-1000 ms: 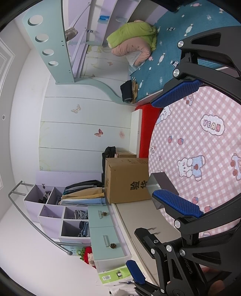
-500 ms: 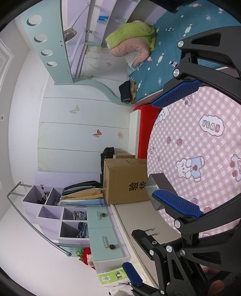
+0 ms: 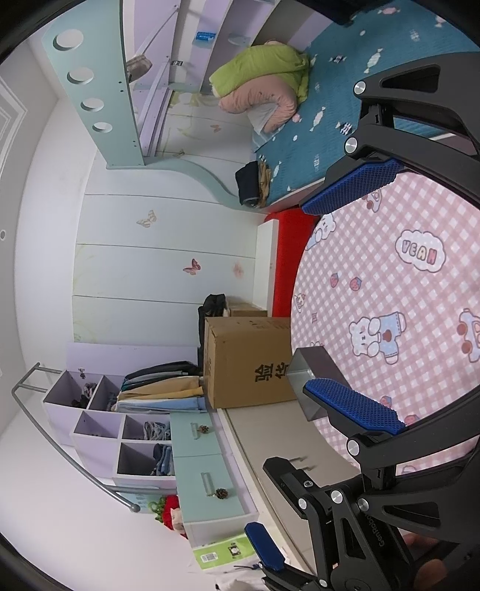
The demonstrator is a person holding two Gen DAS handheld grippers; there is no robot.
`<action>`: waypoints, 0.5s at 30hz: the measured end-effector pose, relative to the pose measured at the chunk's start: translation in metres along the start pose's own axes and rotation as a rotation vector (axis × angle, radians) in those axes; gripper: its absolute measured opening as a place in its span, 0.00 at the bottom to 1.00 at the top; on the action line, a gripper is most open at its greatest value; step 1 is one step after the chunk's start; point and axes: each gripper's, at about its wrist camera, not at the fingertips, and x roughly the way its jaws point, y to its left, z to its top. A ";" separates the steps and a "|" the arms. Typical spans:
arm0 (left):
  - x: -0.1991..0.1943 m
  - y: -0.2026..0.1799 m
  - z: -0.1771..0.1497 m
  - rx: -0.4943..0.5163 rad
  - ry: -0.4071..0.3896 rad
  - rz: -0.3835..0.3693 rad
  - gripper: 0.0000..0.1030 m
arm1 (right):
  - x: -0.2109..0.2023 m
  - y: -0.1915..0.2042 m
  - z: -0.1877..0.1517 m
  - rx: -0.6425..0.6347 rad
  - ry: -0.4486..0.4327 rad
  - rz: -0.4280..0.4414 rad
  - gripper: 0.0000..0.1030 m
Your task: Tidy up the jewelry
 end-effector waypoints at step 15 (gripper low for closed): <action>0.001 0.000 0.000 0.002 -0.001 0.000 0.91 | 0.003 0.003 -0.002 0.006 0.007 0.009 0.85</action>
